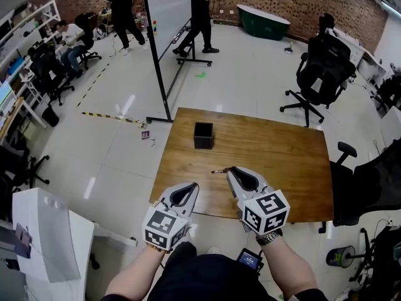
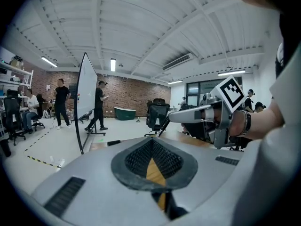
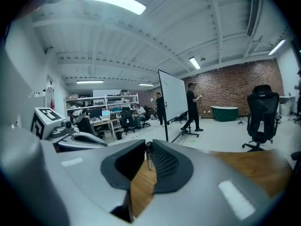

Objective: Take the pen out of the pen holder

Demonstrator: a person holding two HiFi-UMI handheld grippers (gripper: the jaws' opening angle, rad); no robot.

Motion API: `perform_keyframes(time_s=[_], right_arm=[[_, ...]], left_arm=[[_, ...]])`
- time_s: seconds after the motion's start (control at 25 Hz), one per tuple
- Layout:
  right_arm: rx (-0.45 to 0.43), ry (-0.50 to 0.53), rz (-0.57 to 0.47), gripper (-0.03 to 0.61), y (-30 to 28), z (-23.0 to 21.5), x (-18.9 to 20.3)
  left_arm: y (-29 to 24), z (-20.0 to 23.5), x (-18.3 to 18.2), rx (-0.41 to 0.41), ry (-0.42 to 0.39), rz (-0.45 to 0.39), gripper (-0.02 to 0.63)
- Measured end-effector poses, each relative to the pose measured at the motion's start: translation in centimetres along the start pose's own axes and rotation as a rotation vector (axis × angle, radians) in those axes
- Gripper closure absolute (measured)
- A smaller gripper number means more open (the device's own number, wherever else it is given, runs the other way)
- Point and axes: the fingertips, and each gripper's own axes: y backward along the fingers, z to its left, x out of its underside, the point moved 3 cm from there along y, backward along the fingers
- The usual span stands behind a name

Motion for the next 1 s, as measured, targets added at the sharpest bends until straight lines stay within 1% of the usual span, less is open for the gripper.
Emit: perform_keyframes(time_s=[0.12, 0.32, 0.52, 1.0], right_arm=[[-0.017, -0.001, -0.015, 0.533, 2.2, 1.9, 0.2], [-0.022, -0.005, -0.031, 0.534, 4.4, 4.7, 0.8], [-0.012, -0.007, -0.043, 0.534, 5.1, 7.1, 1.0], [0.029, 0.012, -0.056, 0.534, 4.4, 10.4, 0.8]], left_arm=[[1.7, -0.9, 0.1, -0.007, -0.017, -0.003, 0.609], [3.6, -1.4, 0.0, 0.012, -0.035, -0.004, 0.609], [4.9, -1.4, -0.1, 0.047, -0.051, -0.007, 0.609], [6.4, -0.4, -0.8, 0.121, -0.083, -0.029, 0.609]])
